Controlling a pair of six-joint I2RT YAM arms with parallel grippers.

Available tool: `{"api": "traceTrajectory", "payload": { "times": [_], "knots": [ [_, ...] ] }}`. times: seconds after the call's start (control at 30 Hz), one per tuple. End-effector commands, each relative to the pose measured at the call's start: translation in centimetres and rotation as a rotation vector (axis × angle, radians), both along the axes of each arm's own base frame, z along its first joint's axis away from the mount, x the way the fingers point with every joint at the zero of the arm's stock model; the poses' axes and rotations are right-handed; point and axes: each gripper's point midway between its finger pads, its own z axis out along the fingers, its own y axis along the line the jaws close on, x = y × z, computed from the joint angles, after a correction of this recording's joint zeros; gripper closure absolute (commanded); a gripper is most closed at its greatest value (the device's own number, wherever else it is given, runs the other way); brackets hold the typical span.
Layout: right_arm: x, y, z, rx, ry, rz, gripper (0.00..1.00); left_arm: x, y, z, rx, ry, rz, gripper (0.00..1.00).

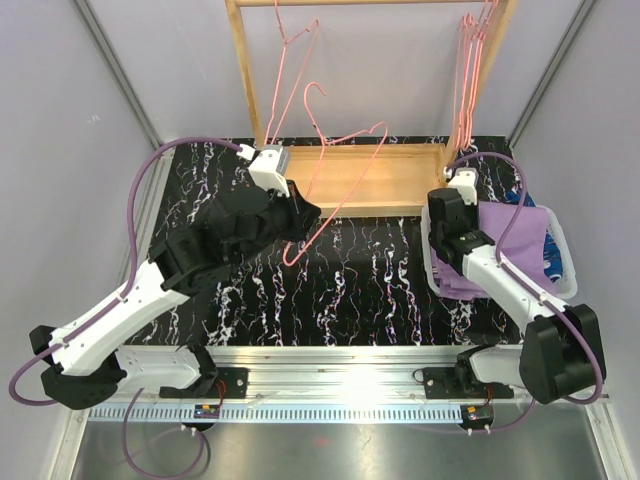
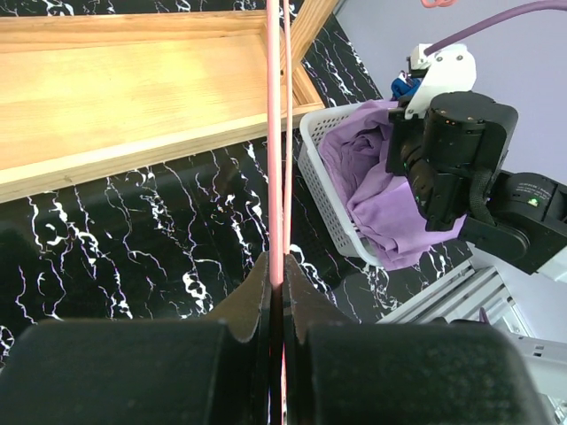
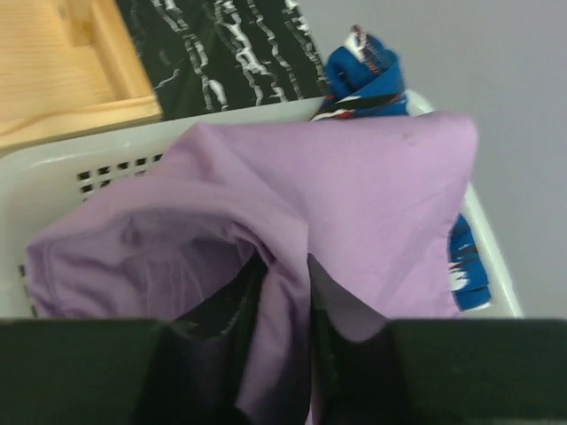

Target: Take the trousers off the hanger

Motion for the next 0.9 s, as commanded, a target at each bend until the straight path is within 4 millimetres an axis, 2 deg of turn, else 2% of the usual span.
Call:
{"api": "traceTrajectory", "payload": {
  "times": [0.0, 0.03, 0.1, 0.13, 0.17, 0.23, 0.3, 0.33, 0.4, 0.43, 0.47, 0.5, 0.6, 0.67, 0.73, 0.77, 0.83, 0.87],
  "knots": [
    [1.2, 2.3, 1.6, 0.156, -0.08, 0.092, 0.68, 0.1, 0.2, 1.4, -0.016, -0.041, -0.007, 1.0],
    [1.1, 2.5, 2.3, 0.171, -0.096, 0.104, 0.58, 0.1, 0.4, 1.4, -0.004, -0.042, -0.001, 1.0],
    [0.6, 2.6, 4.3, 0.208, -0.141, 0.116, 0.49, 0.4, 1.0, 1.9, 0.015, -0.062, 0.02, 1.0],
    [0.4, 2.7, 5.0, 0.218, -0.151, 0.123, 0.4, 0.7, 1.3, 2.0, 0.027, -0.069, 0.038, 1.0],
    [0.0, 2.8, 7.0, 0.243, -0.2, 0.131, 0.35, 1.1, 1.6, 1.9, 0.057, -0.081, 0.062, 1.0],
    [-0.9, 3.0, 8.0, 0.276, -0.199, 0.157, 0.22, 1.6, 2.0, 2.0, 0.086, -0.09, 0.087, 1.0],
    [-2.5, 3.1, 10.0, 0.323, -0.235, 0.177, 0.18, 1.9, 1.9, 1.8, 0.121, -0.099, 0.088, 1.0],
    [-3.1, 2.9, 10.6, 0.342, -0.247, 0.178, 0.13, 1.9, 1.9, 2.2, 0.118, -0.106, 0.085, 1.0],
    [-4.6, 2.7, 11.0, 0.422, -0.246, 0.179, 0.12, 2.0, 1.5, 2.1, 0.134, -0.11, 0.07, 1.0],
    [-4.9, 1.7, 10.9, 0.446, -0.249, 0.141, 0.12, 1.9, 1.4, 2.5, 0.131, -0.116, 0.068, 1.0],
    [-5.2, 1.5, 10.7, 0.485, -0.255, 0.129, 0.12, 1.9, 1.2, 2.6, 0.131, -0.119, 0.064, 1.0],
    [-5.1, 2.2, 9.5, 0.532, -0.221, 0.163, 0.12, 1.8, 1.1, 2.8, 0.13, -0.122, 0.061, 1.0],
    [-4.5, 2.0, 6.4, 0.593, -0.144, 0.125, 0.12, 1.4, 1.0, 3.7, 0.114, -0.134, 0.048, 1.0],
    [-4.2, 2.1, 5.2, 0.614, -0.128, 0.112, 0.11, 1.2, 0.9, 3.9, 0.111, -0.138, 0.039, 1.0],
    [-2.9, 2.4, 3.0, 0.645, -0.104, 0.12, 0.1, 1.0, 0.9, 4.2, 0.118, -0.143, 0.03, 1.0],
    [-1.9, 1.8, 0.8, 0.665, -0.049, 0.081, 0.1, 0.9, 0.9, 4.2, 0.124, -0.146, 0.026, 1.0],
    [-0.9, 1.3, -1.7, 0.69, 0.025, 0.039, 0.1, 0.7, 0.9, 4.5, 0.129, -0.15, 0.019, 1.0],
    [-0.4, 1.5, -4.5, 0.709, 0.104, 0.013, 0.1, 0.6, 1.0, 4.7, 0.131, -0.154, 0.018, 1.0]
  ]
}}
